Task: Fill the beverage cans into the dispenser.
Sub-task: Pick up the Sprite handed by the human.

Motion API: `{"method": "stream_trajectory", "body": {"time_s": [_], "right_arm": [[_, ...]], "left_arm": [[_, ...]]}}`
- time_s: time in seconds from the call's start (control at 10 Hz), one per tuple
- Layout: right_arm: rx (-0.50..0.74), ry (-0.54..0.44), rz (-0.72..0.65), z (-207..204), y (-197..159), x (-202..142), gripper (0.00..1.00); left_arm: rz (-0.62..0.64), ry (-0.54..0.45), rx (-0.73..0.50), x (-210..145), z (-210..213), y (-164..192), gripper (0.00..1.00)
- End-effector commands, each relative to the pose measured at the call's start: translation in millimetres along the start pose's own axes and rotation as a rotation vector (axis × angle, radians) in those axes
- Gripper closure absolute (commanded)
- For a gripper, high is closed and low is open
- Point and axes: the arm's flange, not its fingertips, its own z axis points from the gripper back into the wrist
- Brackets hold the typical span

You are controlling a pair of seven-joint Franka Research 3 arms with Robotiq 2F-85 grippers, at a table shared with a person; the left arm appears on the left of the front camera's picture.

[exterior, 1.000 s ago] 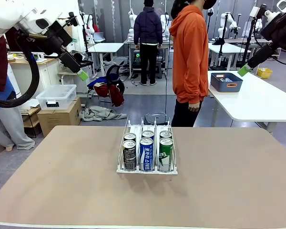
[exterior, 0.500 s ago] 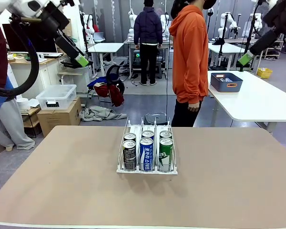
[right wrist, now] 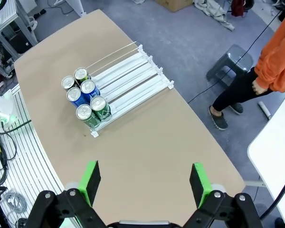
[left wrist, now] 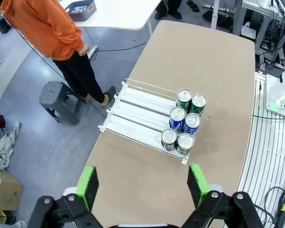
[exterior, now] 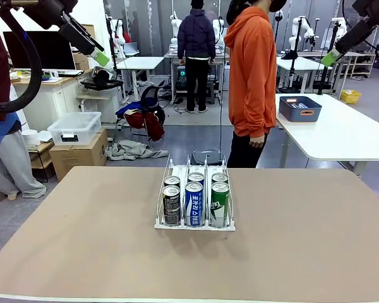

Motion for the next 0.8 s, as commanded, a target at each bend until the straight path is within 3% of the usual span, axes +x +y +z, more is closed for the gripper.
{"method": "stream_trajectory", "body": {"time_s": [0.0,0.5,0.7], "right_arm": [[-0.029,-0.024,0.025,0.8,-1.6,2.0,0.00],[-0.020,-0.011,0.006,3.7,-0.5,2.9,0.00],[-0.018,-0.082,0.014,8.3,0.0,5.0,0.00]], "left_arm": [[-0.004,-0.036,0.012,-3.2,-4.4,-1.9,0.00],[-0.001,-0.003,0.009,1.2,-0.6,0.3,0.00],[0.031,-0.012,0.019,3.2,-0.5,0.5,0.00]]}}
